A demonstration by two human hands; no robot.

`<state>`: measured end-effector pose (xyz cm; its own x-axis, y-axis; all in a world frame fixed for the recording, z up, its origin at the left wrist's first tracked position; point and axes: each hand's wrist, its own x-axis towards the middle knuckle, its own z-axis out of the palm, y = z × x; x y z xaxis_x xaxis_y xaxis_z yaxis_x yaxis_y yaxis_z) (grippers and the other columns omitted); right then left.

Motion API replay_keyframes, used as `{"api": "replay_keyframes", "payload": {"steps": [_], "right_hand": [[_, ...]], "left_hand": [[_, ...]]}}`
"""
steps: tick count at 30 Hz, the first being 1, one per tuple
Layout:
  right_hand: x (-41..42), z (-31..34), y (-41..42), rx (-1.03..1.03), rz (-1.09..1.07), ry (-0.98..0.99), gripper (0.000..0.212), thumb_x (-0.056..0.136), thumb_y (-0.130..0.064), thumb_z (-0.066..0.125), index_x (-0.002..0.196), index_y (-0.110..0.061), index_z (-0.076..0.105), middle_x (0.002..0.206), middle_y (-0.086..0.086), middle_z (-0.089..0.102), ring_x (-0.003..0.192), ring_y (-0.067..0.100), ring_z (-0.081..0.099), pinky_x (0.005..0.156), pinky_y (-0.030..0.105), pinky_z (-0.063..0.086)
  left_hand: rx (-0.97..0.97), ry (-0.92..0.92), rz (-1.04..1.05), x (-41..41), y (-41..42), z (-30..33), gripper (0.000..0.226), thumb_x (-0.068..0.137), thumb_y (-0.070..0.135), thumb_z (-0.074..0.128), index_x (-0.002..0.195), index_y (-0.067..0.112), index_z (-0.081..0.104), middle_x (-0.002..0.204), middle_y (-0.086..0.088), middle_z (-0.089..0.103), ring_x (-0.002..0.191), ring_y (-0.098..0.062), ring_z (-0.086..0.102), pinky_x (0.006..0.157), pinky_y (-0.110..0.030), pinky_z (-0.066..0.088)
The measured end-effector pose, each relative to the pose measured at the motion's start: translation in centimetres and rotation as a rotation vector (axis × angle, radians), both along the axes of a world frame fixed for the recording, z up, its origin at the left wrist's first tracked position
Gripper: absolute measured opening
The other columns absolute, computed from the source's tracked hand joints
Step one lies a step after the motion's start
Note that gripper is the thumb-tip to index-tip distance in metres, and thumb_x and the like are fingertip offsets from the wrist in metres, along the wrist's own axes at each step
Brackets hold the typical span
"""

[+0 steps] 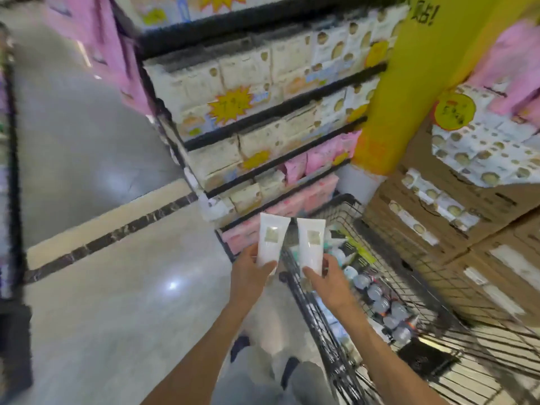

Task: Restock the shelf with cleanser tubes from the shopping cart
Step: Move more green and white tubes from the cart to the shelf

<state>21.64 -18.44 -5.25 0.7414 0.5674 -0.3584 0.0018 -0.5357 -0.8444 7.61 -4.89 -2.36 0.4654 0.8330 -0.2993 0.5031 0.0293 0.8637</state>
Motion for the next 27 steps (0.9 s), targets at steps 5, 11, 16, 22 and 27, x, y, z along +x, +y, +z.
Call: {"api": "replay_keyframes", "payload": {"steps": [5,11,16,22,27], "right_hand": [[-7.8,1.6,6.7,0.015,0.265,-0.003,0.036,0.088,-0.013,0.078,0.114,-0.015,0.053,0.103,0.004,0.065,0.087,0.017,0.064,0.065,0.02,0.049],[-22.2,3.1,13.7,0.063,0.592,-0.003,0.039,0.088,-0.017,0.079,0.118,-0.013,0.054,0.109,0.012,0.069,0.091,0.027,0.07,0.055,0.021,0.052],[-37.2,4.2,17.2,0.122,0.801,-0.03,0.043,0.087,-0.026,0.081,0.118,-0.02,0.052,0.109,0.003,0.066,0.091,0.018,0.067,0.07,0.038,0.062],[-54.5,6.3,19.7,0.165,1.034,0.008,0.043,0.092,-0.023,0.076,0.124,-0.017,0.049,0.112,-0.001,0.062,0.091,0.008,0.063,0.055,0.013,0.05],[-66.4,7.6,21.9,0.213,1.204,-0.019,0.044,0.092,-0.03,0.076,0.126,-0.021,0.048,0.113,-0.008,0.061,0.094,0.001,0.061,0.06,0.013,0.05]], "left_hand": [[0.024,-0.037,0.308,-11.4,2.3,1.1,0.049,0.085,0.013,0.083,0.129,0.011,0.06,0.118,-0.002,0.066,0.094,-0.016,0.064,0.053,-0.006,0.048],[0.091,-0.062,0.589,-28.3,3.4,2.1,0.047,0.082,0.015,0.085,0.123,0.014,0.062,0.11,0.002,0.07,0.089,-0.008,0.065,0.064,-0.007,0.049],[0.148,-0.034,0.785,-43.6,3.0,2.6,0.047,0.083,0.021,0.084,0.125,0.018,0.062,0.111,0.006,0.069,0.09,-0.006,0.063,0.073,-0.017,0.049],[0.169,-0.007,1.016,-59.7,1.2,4.3,0.054,0.085,0.023,0.083,0.134,0.015,0.06,0.122,0.0,0.07,0.104,-0.017,0.066,0.093,-0.036,0.056],[0.195,-0.023,1.198,-70.1,-0.1,5.5,0.047,0.087,0.022,0.081,0.13,0.019,0.061,0.115,0.008,0.067,0.099,-0.012,0.063,0.073,-0.016,0.046]]}}
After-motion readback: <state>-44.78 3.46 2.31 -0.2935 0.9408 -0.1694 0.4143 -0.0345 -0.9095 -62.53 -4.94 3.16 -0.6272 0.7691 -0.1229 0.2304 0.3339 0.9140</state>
